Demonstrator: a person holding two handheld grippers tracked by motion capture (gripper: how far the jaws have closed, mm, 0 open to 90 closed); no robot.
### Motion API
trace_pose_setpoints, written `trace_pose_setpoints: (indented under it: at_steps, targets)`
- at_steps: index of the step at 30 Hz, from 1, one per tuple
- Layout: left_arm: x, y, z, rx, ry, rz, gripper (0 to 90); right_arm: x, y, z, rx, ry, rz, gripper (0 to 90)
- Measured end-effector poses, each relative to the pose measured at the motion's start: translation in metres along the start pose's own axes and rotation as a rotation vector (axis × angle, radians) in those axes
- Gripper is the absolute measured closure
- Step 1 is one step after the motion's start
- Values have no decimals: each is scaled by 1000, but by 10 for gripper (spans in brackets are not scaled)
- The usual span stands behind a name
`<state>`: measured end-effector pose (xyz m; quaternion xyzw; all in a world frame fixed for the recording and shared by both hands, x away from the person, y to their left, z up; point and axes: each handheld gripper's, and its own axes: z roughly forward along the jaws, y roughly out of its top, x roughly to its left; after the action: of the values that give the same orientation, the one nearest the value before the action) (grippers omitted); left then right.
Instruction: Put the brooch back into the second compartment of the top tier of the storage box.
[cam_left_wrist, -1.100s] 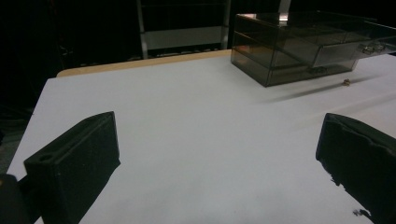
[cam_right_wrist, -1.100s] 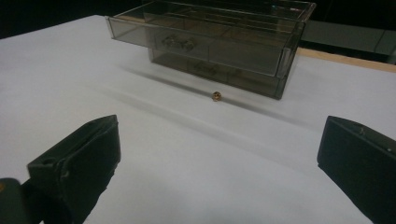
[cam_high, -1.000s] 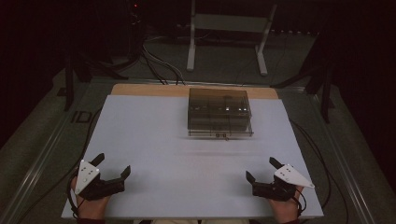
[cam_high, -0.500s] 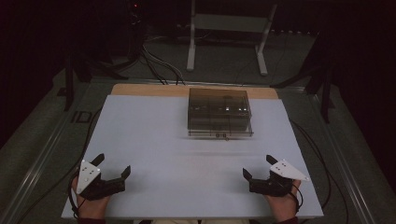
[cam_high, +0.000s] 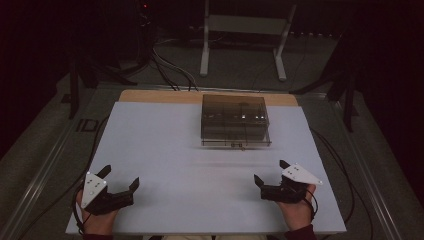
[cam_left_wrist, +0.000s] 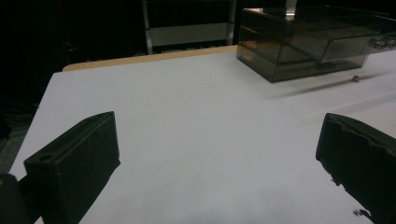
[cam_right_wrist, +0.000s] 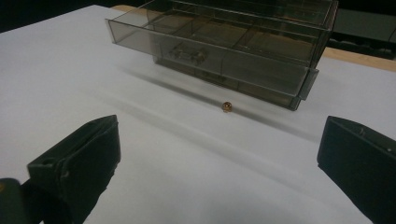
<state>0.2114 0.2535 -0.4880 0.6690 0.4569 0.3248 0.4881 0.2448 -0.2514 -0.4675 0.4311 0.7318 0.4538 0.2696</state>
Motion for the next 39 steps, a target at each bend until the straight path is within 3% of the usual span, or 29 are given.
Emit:
trace_pose_setpoints:
  at_steps: [18,39]
  targets:
    - [-1,-1,1,10,-1,3,5,7,10,33,25,5,-5,1]
    - [-2,-1,1,15,-4,6,5,14,11,74,97,-26,68,2]
